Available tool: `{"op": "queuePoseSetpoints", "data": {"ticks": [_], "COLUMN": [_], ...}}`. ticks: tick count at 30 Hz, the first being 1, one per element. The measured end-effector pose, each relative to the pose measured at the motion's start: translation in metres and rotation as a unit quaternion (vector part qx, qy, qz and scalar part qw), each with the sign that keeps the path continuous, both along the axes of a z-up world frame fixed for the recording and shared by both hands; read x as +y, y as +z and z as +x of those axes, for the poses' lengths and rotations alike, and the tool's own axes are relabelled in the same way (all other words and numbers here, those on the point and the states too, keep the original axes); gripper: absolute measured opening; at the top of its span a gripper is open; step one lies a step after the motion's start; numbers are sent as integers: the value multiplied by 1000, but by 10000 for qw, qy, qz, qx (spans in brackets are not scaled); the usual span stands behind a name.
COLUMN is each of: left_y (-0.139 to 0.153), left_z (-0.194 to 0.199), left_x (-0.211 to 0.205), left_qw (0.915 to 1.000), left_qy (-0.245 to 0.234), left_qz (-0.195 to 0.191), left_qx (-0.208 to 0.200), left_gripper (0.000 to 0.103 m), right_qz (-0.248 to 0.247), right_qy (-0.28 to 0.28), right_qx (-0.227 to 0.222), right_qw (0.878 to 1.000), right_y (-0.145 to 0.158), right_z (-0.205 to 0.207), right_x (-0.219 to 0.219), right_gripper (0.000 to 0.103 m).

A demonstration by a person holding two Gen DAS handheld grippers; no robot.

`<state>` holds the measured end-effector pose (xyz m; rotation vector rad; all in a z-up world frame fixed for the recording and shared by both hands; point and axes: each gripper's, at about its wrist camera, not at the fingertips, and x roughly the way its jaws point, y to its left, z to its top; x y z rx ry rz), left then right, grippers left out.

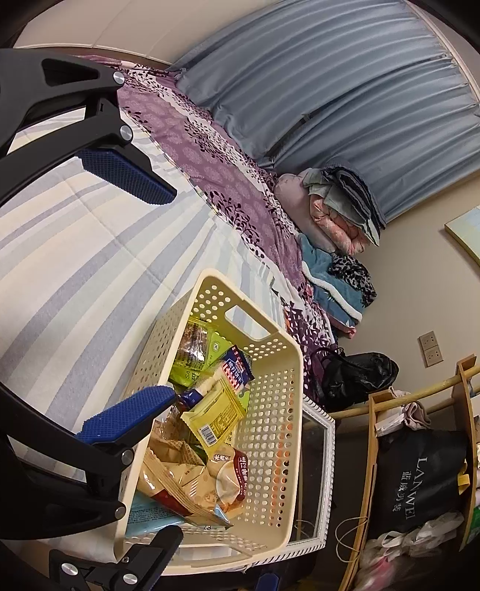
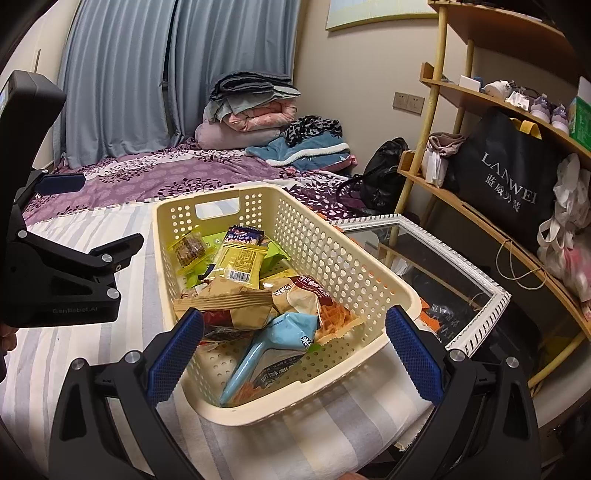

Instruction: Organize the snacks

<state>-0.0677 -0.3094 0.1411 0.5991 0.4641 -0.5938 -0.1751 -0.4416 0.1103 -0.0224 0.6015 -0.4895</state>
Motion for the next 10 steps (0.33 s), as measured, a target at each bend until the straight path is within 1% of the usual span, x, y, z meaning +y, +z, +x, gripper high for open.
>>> {"op": "queuePoseSetpoints", "data": {"ticks": [5,10], "left_y": [0,-2], "left_z": [4,7], "left_x": [3,9], "left_qw": [9998,9997], "left_qy": [47,116], "left_qz": [-12,-26], "left_qx": [179,234], "left_gripper": [100,100], "right_qz": [-55,-67], "right_qy": [26,43], "right_qx": [2,-3], "right_qw": [10000,10000], "right_y": [2,3], "right_z": [1,1], "right_x": [5,8], "right_gripper": [98,98]}}
